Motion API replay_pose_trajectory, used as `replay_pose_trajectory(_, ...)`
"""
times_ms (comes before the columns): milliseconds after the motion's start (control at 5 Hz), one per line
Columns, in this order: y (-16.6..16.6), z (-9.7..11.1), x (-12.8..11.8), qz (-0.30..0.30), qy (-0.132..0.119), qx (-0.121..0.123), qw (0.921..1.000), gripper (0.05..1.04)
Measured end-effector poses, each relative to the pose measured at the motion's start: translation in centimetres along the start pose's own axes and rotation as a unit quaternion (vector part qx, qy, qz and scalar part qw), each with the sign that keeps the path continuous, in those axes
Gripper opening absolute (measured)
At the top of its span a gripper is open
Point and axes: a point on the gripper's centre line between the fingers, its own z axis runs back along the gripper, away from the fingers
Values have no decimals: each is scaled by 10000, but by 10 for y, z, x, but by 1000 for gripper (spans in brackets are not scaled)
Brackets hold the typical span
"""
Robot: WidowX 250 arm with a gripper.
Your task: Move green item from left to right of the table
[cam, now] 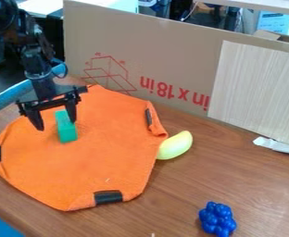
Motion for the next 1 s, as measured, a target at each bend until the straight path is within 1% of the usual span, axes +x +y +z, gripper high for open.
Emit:
replay_pose_trajectory(200, -6, -12, -4, -125, 50, 80, 9999, 1001)
replay_pose_trajectory(400, -1, -21, -6, -61, 148, 189, 9997, 959)
replay_pose_trajectory(600, -2, -23, -5, -77, 201, 203, 9996, 691)
replay_pose_trajectory(800, -3, -22, -6, -155, 247, 167, 9994, 613)
replay_pose_trajectory(1000, -4, -21, -11, -165, 384, 118, 9991, 613)
